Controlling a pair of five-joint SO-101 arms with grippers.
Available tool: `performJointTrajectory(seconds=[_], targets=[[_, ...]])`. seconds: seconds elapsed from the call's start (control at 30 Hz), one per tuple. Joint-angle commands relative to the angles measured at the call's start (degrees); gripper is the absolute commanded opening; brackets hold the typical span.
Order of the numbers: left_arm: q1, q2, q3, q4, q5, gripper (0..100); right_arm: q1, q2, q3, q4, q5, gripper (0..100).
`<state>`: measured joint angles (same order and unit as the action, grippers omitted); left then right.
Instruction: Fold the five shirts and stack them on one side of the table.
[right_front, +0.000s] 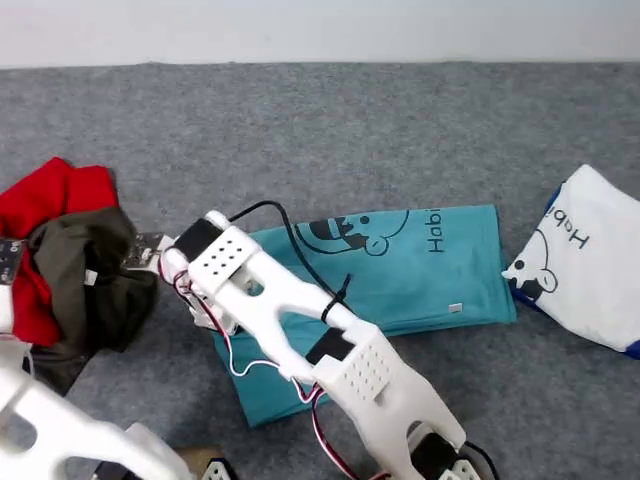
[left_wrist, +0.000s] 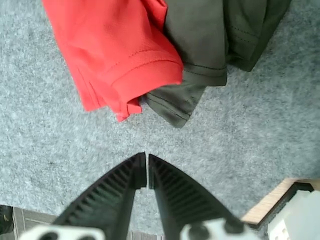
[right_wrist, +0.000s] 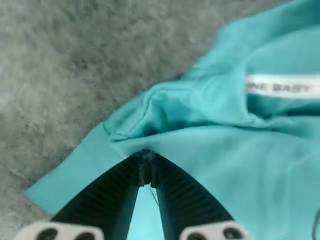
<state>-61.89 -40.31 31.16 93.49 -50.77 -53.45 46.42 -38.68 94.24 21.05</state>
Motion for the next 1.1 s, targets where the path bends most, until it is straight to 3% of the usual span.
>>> performJointTrajectory(seconds=[0.0,0.33,0.57,0.83,1.07], targets=[[-0.79,-1.14,-0.31,-0.79,-0.53,2,-0.40,-1.45,-0.62,0.92,-0.44,0.9],[-0.44,-1.23,1.10,-0.79,-0.53,2,6.02,-16.75,1.49,8.66,-0.44,0.9],[-0.79,-1.23,1.54,-0.79,-0.53,2,6.99,-28.88,18.11,8.48,-0.44,0.9],[-0.44,-1.23,1.54,-0.88,-0.53,2,19.47,-29.76,28.04,-1.63,-0.35,0.9],[-0.53,-1.23,1.54,-0.79,-0.53,2,20.62,-29.76,42.29,-8.48,-0.09,0.9]])
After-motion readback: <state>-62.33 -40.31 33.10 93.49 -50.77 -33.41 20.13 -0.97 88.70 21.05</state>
